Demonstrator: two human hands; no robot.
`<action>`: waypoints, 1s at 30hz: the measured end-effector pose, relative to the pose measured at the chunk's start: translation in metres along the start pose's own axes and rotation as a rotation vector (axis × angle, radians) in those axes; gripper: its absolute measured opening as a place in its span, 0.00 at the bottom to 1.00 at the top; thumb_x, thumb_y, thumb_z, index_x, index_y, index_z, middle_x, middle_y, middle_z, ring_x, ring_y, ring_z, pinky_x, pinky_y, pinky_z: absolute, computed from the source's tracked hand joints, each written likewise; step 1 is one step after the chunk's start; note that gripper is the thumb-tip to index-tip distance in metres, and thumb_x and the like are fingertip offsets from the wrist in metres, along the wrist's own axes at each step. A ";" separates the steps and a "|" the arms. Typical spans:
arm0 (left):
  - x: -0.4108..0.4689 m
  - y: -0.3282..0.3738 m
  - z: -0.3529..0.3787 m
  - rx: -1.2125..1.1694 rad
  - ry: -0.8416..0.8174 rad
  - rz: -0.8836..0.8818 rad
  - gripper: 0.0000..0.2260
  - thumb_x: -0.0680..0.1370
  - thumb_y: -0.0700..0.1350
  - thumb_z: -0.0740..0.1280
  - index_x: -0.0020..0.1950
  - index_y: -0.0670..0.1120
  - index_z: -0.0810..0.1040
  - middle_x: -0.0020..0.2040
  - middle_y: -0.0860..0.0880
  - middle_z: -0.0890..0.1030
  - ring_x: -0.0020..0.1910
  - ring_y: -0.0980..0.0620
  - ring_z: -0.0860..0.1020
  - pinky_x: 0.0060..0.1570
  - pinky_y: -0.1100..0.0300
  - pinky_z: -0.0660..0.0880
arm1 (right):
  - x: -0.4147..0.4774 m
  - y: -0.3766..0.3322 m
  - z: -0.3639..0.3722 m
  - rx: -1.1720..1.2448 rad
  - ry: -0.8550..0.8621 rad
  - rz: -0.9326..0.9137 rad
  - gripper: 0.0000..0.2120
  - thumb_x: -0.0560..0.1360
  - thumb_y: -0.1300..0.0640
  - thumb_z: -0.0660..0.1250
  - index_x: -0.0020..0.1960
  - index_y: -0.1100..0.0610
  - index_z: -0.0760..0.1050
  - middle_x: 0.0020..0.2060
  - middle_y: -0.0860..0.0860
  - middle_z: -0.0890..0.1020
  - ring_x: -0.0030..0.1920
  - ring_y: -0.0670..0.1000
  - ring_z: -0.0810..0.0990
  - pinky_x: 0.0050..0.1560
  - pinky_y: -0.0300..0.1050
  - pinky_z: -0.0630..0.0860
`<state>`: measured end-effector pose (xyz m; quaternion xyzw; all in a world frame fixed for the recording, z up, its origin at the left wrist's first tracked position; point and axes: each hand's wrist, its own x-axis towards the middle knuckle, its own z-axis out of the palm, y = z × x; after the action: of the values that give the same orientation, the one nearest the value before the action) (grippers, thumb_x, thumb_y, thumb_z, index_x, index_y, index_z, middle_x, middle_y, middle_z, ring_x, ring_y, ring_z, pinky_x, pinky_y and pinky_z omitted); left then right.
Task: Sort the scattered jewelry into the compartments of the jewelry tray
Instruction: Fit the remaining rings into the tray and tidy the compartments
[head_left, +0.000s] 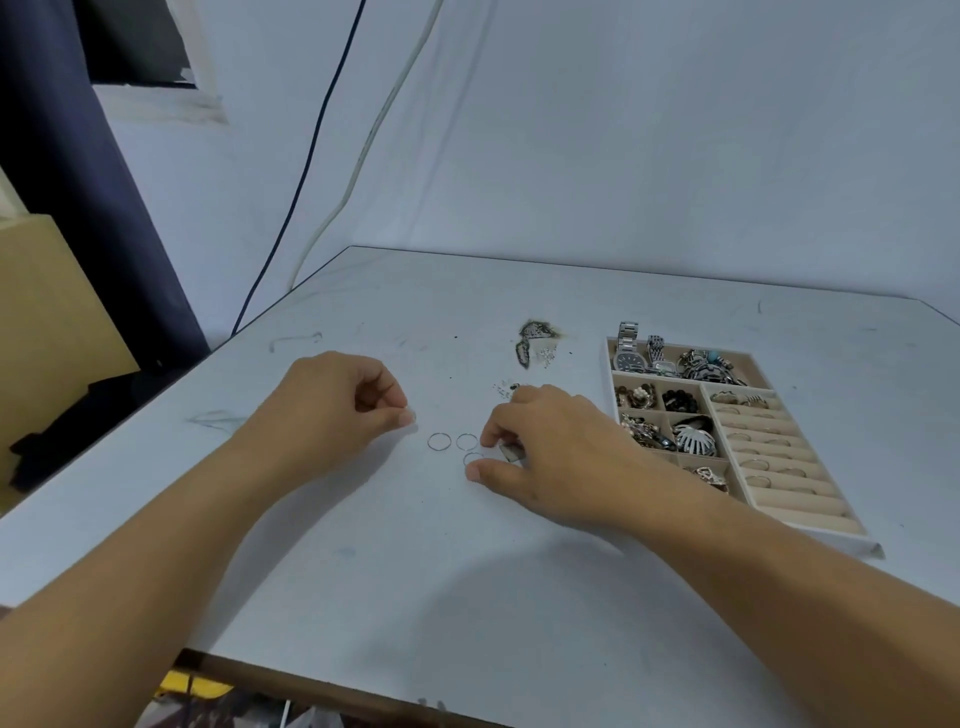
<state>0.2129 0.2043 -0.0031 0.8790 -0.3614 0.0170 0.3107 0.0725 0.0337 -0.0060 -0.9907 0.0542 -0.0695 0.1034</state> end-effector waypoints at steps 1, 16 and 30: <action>-0.004 0.000 -0.001 0.006 0.002 0.008 0.06 0.70 0.48 0.74 0.35 0.53 0.79 0.33 0.57 0.80 0.34 0.66 0.75 0.32 0.76 0.67 | 0.003 -0.002 0.000 0.018 -0.002 0.002 0.16 0.74 0.38 0.63 0.54 0.48 0.76 0.45 0.44 0.71 0.48 0.46 0.68 0.52 0.44 0.68; -0.026 0.018 0.006 -0.024 0.047 0.162 0.04 0.75 0.44 0.69 0.41 0.54 0.80 0.36 0.62 0.79 0.40 0.71 0.75 0.39 0.78 0.67 | 0.009 0.001 -0.008 0.347 -0.071 0.053 0.08 0.71 0.51 0.72 0.40 0.48 0.73 0.35 0.42 0.75 0.34 0.39 0.73 0.35 0.30 0.67; -0.018 0.156 0.077 -0.304 -0.157 0.426 0.04 0.73 0.42 0.72 0.42 0.52 0.82 0.34 0.59 0.82 0.36 0.64 0.79 0.38 0.74 0.72 | -0.137 0.149 -0.067 0.117 0.384 0.197 0.05 0.73 0.60 0.70 0.45 0.51 0.81 0.39 0.41 0.81 0.40 0.42 0.78 0.44 0.37 0.75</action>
<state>0.0836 0.0877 0.0136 0.7251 -0.5595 -0.0408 0.3995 -0.0861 -0.1081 0.0100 -0.9416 0.1653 -0.2494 0.1547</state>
